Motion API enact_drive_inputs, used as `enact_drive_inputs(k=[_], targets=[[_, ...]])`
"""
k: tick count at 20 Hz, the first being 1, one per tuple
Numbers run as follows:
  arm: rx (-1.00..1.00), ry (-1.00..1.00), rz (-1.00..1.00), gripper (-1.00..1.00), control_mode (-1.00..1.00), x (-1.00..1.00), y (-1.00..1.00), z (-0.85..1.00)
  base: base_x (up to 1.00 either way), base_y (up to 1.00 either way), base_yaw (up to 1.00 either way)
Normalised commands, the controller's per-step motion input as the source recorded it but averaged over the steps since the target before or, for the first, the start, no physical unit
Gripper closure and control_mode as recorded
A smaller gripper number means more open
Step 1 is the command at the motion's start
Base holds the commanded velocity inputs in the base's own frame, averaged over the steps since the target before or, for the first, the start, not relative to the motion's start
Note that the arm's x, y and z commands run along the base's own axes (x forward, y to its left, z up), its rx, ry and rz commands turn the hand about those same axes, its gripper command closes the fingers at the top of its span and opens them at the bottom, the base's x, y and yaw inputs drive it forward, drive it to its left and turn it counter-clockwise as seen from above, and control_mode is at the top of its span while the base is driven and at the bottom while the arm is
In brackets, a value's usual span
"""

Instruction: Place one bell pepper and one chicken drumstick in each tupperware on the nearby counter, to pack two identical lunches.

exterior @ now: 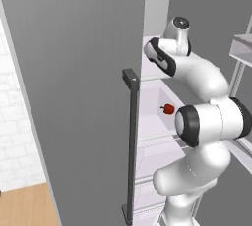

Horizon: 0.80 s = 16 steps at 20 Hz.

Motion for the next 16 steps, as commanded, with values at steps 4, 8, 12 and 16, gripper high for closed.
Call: enact_drive_inputs(k=[4, 8, 12, 16], targets=[[0.0, 0.0, 0.0, 1.0, -1.0, 0.5, 0.0, -0.49, 0.0, 0.0, 0.0], [0.0, 0.0, 0.0, 1.0, -1.0, 0.24, 0.0, -0.55, 0.0, 0.0, 0.0], [0.0, 0.0, 0.0, 1.0, -1.0, -0.23, 0.1, -0.28, 0.0, 0.0, 0.0], [0.0, -0.07, 0.0, 1.0, -1.0, -0.96, 0.09, -0.15, 0.0, 0.0, 0.0]])
